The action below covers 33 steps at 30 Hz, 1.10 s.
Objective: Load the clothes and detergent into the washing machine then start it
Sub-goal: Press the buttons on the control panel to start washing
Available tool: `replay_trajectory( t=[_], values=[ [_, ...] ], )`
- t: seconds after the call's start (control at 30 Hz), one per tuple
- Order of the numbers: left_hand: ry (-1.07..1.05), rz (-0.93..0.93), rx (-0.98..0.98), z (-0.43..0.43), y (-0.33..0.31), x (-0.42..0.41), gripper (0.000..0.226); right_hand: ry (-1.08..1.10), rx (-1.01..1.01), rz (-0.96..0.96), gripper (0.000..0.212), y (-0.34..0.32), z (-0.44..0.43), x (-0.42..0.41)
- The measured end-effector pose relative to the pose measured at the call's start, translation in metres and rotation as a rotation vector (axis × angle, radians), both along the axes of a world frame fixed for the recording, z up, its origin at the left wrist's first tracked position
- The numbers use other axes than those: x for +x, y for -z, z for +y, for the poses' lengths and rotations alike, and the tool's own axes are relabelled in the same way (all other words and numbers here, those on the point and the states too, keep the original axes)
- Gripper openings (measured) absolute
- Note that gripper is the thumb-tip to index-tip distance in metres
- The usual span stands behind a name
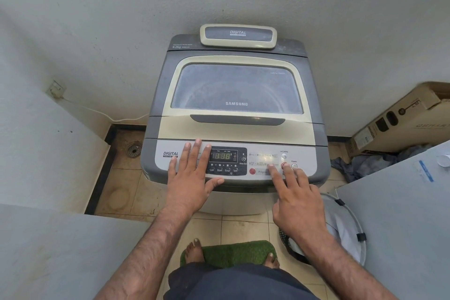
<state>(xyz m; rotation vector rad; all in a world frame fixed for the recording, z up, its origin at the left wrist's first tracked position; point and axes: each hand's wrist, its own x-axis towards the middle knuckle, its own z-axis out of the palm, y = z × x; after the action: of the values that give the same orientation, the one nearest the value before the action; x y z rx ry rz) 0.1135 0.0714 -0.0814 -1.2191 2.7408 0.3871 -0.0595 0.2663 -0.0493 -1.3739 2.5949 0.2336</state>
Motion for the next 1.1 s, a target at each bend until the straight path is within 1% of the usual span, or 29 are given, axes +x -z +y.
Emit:
replay_trajectory(
  t=[0.23, 0.33, 0.7, 1.1],
  values=[
    [0.004, -0.006, 0.0, 0.0, 0.0, 0.001, 0.09, 0.005, 0.063, -0.001, 0.104, 0.007, 0.005, -0.002],
    [0.009, -0.018, -0.005, 0.0, 0.001, 0.001, 0.09, -0.001, 0.07, -0.004, 0.106, 0.01, 0.005, -0.002],
    [0.0, -0.019, 0.017, 0.001, -0.006, -0.001, 0.09, 0.004, 0.013, -0.064, 0.101, 0.011, 0.007, 0.004],
    [-0.029, -0.04, 0.026, 0.004, -0.013, -0.005, 0.091, -0.073, 0.001, -0.114, 0.091, 0.005, 0.01, -0.008]
  ],
)
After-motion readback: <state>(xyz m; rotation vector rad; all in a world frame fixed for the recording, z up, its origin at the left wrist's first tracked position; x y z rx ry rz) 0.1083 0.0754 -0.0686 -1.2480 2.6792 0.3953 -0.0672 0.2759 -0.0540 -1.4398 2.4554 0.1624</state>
